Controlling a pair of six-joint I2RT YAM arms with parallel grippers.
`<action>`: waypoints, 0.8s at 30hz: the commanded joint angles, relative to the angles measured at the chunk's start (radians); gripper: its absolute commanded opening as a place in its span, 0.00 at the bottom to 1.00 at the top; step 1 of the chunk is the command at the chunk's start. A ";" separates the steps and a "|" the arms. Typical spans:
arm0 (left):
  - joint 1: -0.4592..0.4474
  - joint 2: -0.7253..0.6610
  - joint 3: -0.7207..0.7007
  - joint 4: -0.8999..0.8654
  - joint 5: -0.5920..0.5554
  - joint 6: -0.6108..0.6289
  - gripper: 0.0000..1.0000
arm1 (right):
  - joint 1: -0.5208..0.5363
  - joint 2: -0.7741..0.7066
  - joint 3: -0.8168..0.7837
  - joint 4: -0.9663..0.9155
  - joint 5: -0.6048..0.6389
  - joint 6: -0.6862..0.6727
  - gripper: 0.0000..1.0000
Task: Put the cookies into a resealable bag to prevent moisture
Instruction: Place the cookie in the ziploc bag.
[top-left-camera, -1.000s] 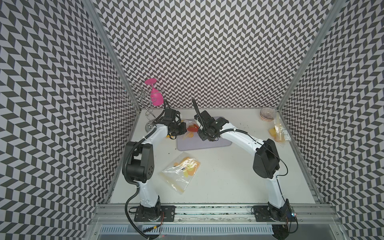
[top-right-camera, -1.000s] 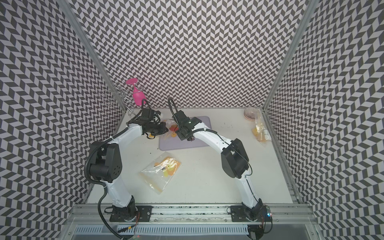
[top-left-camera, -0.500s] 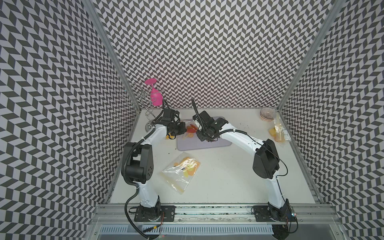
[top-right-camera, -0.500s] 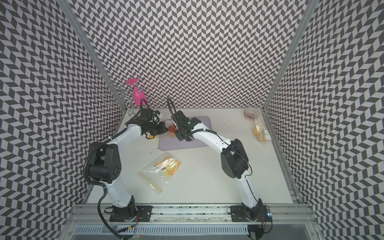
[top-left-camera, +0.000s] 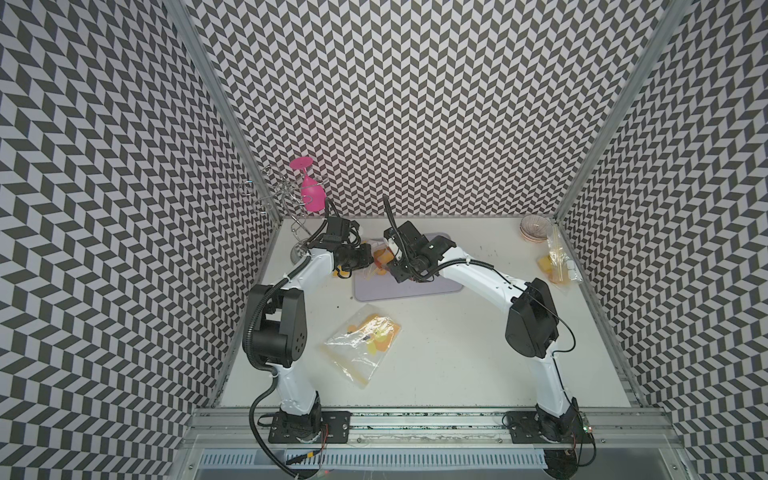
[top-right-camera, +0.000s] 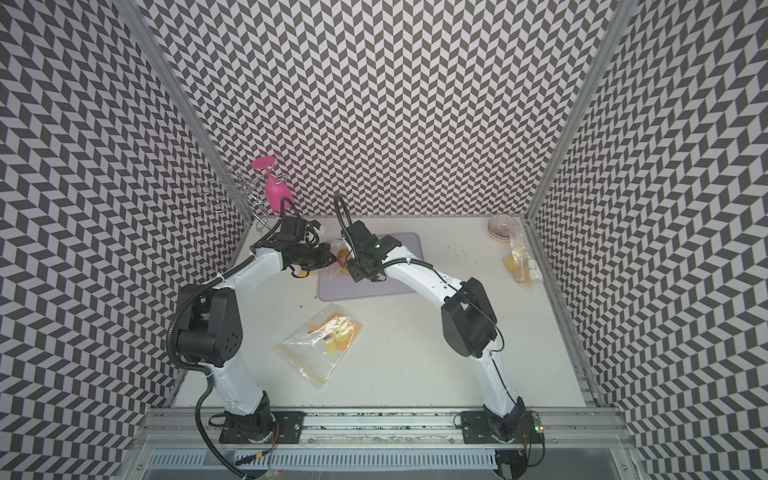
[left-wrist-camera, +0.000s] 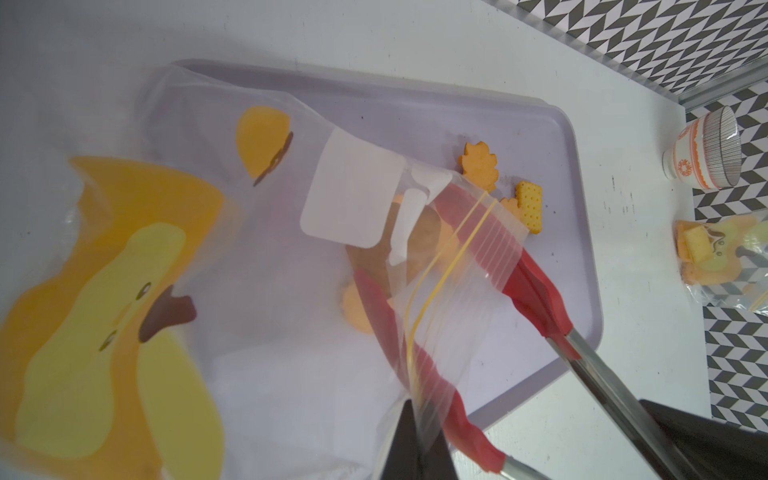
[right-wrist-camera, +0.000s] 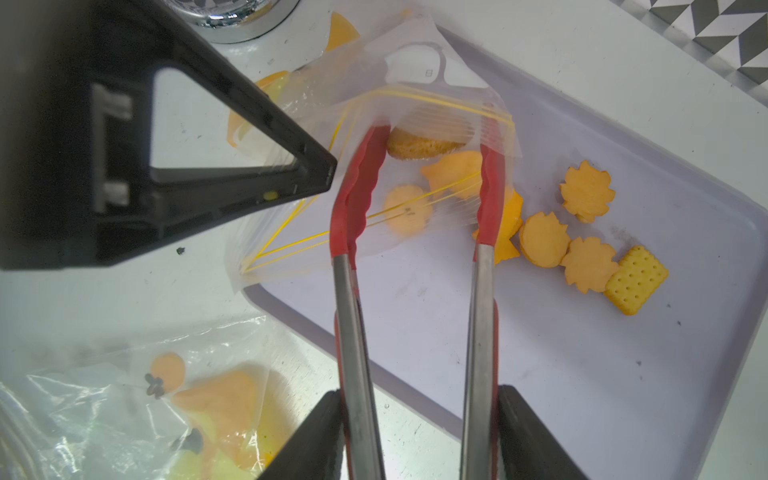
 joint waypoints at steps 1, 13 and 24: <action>0.006 -0.030 -0.003 0.008 0.009 0.000 0.00 | -0.006 -0.065 0.034 0.038 -0.002 0.006 0.61; 0.005 -0.030 -0.003 0.004 -0.002 -0.002 0.00 | -0.006 -0.091 0.023 0.011 -0.012 0.006 0.57; 0.024 -0.035 -0.007 -0.006 -0.042 -0.014 0.00 | -0.008 -0.464 -0.416 0.248 -0.016 0.052 0.48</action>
